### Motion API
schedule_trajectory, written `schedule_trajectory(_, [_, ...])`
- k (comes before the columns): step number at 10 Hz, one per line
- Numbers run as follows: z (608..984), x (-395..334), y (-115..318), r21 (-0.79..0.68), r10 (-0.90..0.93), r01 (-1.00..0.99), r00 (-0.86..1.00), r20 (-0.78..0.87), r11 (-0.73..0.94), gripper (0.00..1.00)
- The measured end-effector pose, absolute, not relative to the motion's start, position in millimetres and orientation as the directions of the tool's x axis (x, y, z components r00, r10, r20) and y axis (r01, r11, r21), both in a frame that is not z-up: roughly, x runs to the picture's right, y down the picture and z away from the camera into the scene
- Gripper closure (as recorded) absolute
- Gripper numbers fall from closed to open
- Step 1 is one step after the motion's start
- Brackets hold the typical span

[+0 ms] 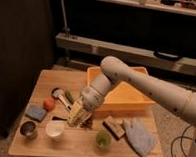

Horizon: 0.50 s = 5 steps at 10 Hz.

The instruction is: Place fork in paper cup

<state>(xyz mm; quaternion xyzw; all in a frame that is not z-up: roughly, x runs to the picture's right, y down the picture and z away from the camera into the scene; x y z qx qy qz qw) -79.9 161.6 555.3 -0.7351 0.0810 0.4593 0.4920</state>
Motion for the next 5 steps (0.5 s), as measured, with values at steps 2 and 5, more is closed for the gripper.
schedule_trajectory(2, [565, -71, 172, -0.608, 0.301, -0.597, 0.538, -0.787, -0.523, 1.0])
schedule_trajectory(5, [579, -70, 186, -0.555, 0.249, -0.63, 0.51, -0.823, -0.543, 1.0])
